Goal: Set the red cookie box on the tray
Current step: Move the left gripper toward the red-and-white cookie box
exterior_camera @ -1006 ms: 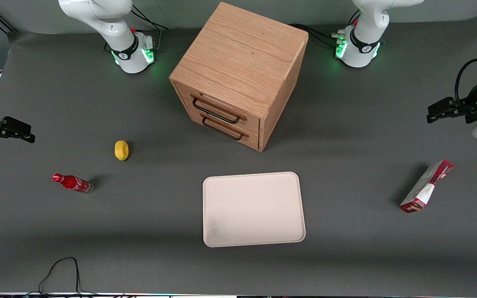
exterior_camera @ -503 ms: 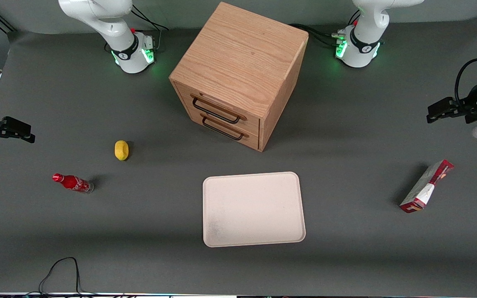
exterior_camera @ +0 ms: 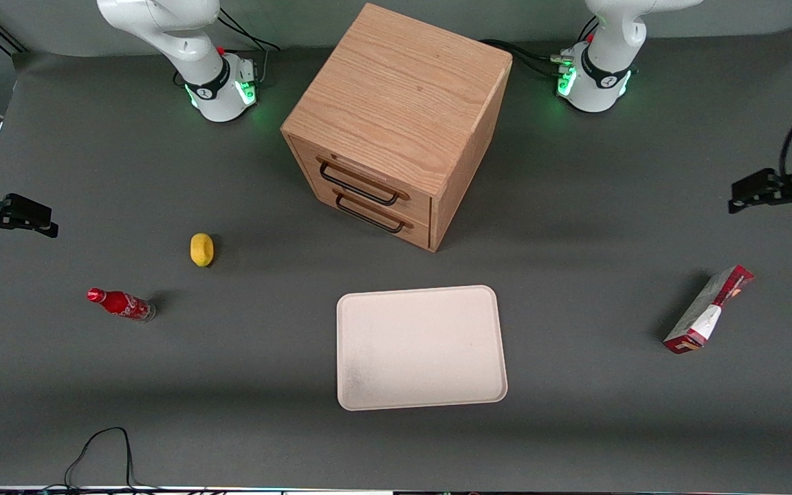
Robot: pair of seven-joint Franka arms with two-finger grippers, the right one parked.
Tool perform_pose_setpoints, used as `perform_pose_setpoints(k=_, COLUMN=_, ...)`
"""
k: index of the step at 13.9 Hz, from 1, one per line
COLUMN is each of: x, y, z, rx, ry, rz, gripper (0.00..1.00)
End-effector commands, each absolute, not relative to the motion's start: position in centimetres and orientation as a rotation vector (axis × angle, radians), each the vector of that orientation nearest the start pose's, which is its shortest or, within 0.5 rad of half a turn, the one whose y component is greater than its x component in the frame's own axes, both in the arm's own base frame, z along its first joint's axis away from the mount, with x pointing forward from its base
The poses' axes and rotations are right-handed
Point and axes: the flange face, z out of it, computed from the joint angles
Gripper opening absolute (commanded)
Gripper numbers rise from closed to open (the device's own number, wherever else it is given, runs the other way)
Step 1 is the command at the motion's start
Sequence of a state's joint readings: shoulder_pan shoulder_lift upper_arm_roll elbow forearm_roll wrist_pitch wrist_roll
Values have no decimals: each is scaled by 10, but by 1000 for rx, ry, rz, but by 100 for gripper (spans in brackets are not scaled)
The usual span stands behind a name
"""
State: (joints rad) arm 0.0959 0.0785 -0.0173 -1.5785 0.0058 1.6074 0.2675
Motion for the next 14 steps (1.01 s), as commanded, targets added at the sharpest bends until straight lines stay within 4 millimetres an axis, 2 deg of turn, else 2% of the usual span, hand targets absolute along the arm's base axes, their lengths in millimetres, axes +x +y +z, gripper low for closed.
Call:
perform_pose_setpoints(k=1, x=590, y=86, z=565, rx=-3106, ry=445, rz=27, gripper=100)
perform_pose_setpoints(k=2, x=599, y=108, z=557, rx=-3104, ry=450, rz=30, gripper=100)
perform_pose_setpoints(k=3, x=607, y=138, z=551, rx=-3101, ry=469, rz=31, gripper=100)
perform_pose_setpoints(k=4, x=613, y=163, z=549, rx=-3085, ry=553, rz=16, gripper=100)
perform_pose_setpoints(k=6, x=624, y=181, z=538, rx=-3032, ry=755, rz=23, gripper=100)
perform_pose_setpoints(k=7, x=626, y=192, z=537, rx=-2992, ry=783, rz=2, gripper=100)
perform_pose_setpoints(k=9, x=628, y=191, z=533, rx=-2971, ry=806, rz=-10, gripper=100)
perform_pose_setpoints(k=11, x=627, y=181, z=526, rx=-2962, ry=871, rz=13, gripper=100)
perform_pose_setpoints(k=14, x=612, y=175, z=518, rx=-2977, ry=877, rz=44, gripper=100)
